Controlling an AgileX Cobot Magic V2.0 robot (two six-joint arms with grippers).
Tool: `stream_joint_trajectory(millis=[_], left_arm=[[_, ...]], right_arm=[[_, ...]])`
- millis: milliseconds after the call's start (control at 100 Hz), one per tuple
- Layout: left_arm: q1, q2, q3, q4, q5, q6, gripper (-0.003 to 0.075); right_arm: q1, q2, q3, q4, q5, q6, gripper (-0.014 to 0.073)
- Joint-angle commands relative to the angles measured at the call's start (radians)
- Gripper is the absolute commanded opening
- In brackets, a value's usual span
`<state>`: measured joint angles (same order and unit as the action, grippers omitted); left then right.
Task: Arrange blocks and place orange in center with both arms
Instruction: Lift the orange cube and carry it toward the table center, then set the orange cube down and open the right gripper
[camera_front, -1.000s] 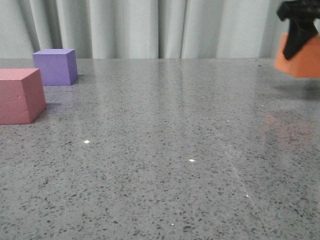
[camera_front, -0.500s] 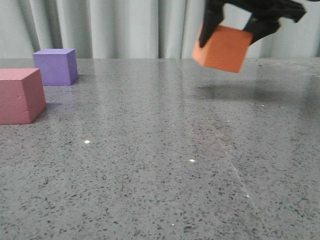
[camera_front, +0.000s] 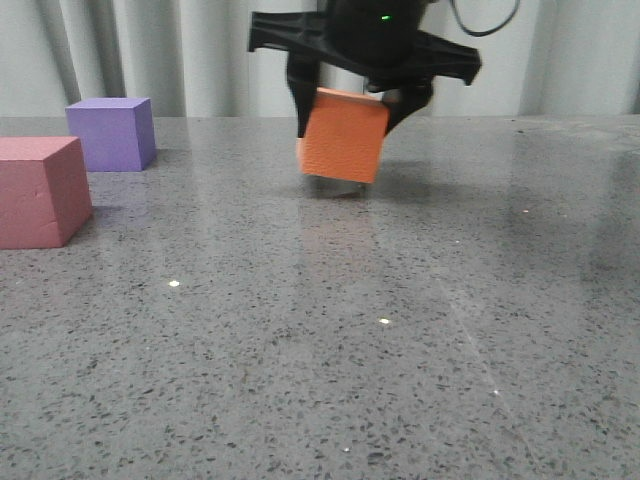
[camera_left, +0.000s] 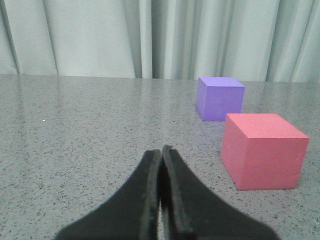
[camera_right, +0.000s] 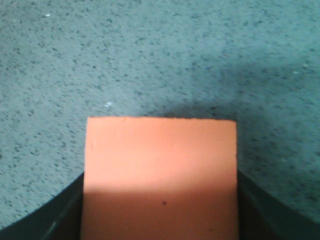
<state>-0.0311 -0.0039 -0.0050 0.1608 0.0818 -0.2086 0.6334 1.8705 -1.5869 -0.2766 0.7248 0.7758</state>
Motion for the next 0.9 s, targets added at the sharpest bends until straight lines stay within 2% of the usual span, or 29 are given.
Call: stream_joint_trajectory(millis=[0, 200, 310, 370, 490, 580, 890], left_arm=[[0.002, -0.032, 0.055, -0.008, -0.082, -0.002, -0.0019], [0.002, -0.032, 0.055, -0.008, -0.082, -0.002, -0.0019], [0.002, -0.032, 0.055, -0.008, -0.082, -0.002, -0.0019], [0.002, -0.032, 0.055, -0.008, -0.082, -0.002, -0.0019], [0.002, -0.032, 0.055, -0.008, -0.082, -0.002, -0.0019], [0.002, -0.032, 0.055, -0.008, -0.082, -0.002, -0.0019], [0.002, -0.032, 0.055, -0.008, -0.082, -0.002, -0.0019]], right_arm=[[0.017, -0.025, -0.068, -0.052, -0.026, 0.045, 0.0318], [0.040, 0.026, -0.114, -0.052, -0.015, 0.050, 0.0318], [0.047, 0.036, -0.115, -0.052, -0.021, 0.050, 0.0346], [0.052, 0.036, -0.115, -0.052, -0.030, 0.049, 0.0399], [0.051, 0.034, -0.115, -0.052, -0.065, 0.048, 0.0573], [0.051, 0.032, -0.115, -0.050, -0.062, 0.048, 0.0667], [0.051, -0.050, -0.115, -0.075, -0.040, 0.016, 0.0654]])
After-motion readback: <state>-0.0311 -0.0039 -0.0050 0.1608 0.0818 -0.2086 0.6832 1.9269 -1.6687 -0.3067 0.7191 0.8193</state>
